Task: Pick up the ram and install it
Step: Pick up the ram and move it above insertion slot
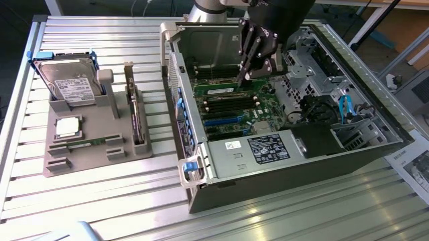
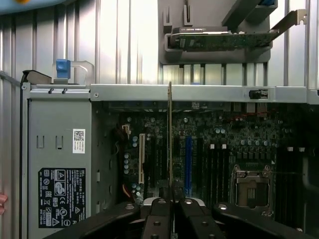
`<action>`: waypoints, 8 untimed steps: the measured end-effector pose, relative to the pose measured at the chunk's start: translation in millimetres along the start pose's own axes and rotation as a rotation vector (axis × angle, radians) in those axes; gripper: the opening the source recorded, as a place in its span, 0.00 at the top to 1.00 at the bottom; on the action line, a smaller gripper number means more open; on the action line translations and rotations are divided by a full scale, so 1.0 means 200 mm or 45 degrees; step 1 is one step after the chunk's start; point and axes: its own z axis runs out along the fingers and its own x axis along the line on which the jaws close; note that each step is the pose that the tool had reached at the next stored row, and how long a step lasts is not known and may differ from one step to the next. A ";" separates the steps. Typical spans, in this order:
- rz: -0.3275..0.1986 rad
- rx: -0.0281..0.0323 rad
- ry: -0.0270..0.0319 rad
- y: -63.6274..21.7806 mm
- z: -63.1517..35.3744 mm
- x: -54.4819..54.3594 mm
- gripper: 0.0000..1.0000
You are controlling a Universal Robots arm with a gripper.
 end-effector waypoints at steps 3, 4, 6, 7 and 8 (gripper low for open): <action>0.000 -0.0003 0.0000 -0.040 -0.001 0.00 0.88; 0.000 -0.0004 0.0000 -0.053 -0.002 0.00 0.88; 0.000 -0.0007 0.0000 -0.089 -0.003 0.00 0.88; 0.000 -0.0008 0.0001 -0.102 -0.004 0.00 0.88; 0.000 -0.0009 0.0000 -0.114 -0.004 0.00 0.88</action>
